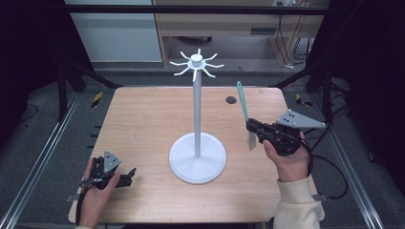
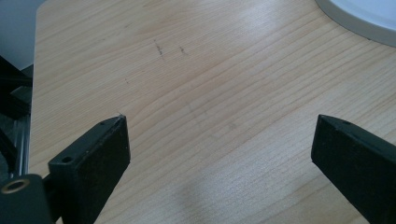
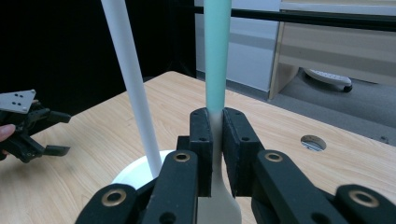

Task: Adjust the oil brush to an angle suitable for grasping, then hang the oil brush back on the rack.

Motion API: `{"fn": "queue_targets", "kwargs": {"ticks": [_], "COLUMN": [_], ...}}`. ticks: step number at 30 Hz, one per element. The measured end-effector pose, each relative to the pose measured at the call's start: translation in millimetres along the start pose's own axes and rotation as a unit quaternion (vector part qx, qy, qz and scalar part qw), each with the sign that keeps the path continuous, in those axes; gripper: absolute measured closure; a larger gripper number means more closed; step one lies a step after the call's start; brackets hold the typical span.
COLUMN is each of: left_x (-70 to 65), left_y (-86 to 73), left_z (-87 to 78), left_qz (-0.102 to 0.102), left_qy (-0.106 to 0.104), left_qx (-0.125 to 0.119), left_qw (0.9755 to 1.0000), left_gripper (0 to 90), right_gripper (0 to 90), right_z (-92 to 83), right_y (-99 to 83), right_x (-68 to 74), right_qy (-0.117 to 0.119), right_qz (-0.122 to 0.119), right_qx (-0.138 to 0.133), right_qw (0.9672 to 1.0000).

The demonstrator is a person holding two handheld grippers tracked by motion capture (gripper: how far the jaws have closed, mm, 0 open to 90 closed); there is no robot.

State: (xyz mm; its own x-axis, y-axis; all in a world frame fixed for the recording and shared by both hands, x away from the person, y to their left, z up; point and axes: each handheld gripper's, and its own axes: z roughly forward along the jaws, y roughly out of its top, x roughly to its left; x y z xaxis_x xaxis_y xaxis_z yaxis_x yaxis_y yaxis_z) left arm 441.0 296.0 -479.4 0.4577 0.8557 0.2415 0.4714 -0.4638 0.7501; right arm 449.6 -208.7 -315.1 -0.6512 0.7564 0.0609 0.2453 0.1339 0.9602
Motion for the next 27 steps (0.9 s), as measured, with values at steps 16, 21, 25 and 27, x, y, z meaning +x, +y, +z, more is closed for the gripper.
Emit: {"fn": "queue_targets", "kwargs": {"ticks": [16,21,25,27], "left_x": [-1.2,-1.3,-1.2,-1.2], "left_y": [0.2,0.3,0.5,0.3], "left_z": [1.7,1.5,2.2,2.3], "left_qz": [0.004,0.004,0.005,0.005], "left_qy": [-0.004,-0.004,-0.004,-0.004], "left_qx": [0.002,0.000,0.002,0.003], "left_qw": [1.0000,1.0000,1.0000,1.0000], "left_gripper": [4.1,4.1,4.1,4.1], "right_gripper": [82.9,82.9,82.9,82.9], "right_z": [-11.2,-14.2,-15.2,-15.5], "right_y": [12.0,14.5,16.6,17.3], "right_x": [11.9,14.2,16.7,17.7], "right_qy": [0.021,0.026,0.035,0.037], "right_qz": [-0.010,-0.008,-0.010,-0.013], "right_qx": [-0.030,-0.036,-0.042,-0.044], "right_qw": [0.9993,0.9990,0.9984,0.9982]}}
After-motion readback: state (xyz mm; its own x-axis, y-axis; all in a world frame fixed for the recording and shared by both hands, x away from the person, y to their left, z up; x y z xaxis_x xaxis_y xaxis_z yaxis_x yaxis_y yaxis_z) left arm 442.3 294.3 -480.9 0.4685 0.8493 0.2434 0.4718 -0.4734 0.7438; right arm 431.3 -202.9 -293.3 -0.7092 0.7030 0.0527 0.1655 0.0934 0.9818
